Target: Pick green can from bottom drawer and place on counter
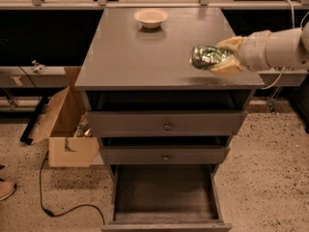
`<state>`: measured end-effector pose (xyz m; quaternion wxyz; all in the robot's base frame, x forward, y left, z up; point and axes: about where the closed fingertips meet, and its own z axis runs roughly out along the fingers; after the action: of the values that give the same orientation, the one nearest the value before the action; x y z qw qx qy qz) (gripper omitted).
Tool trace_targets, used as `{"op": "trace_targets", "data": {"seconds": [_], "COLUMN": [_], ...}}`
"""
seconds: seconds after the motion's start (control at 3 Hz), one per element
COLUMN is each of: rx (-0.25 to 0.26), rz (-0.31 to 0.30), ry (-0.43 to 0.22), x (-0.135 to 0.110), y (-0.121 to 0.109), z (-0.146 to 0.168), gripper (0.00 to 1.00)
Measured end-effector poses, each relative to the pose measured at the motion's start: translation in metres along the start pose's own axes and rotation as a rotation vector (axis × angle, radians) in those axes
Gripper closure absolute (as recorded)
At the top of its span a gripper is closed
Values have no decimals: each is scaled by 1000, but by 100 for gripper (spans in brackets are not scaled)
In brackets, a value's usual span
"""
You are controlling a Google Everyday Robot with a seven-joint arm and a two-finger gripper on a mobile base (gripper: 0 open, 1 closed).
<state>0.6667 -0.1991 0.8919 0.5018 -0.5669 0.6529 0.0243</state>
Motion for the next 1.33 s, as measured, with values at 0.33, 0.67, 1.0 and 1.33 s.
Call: {"op": "trace_targets", "data": {"seconds": [0.33,0.67,1.0,1.33], "rx": [34,42,23,10], "rz": [67,163,216,234], "ry": [-9,1,0,-1], "x": [-4,1,6,8], "y": [-44,-76,-85,-87], "z": [26,62,84,92], "gripper": [82,50,19,0]}}
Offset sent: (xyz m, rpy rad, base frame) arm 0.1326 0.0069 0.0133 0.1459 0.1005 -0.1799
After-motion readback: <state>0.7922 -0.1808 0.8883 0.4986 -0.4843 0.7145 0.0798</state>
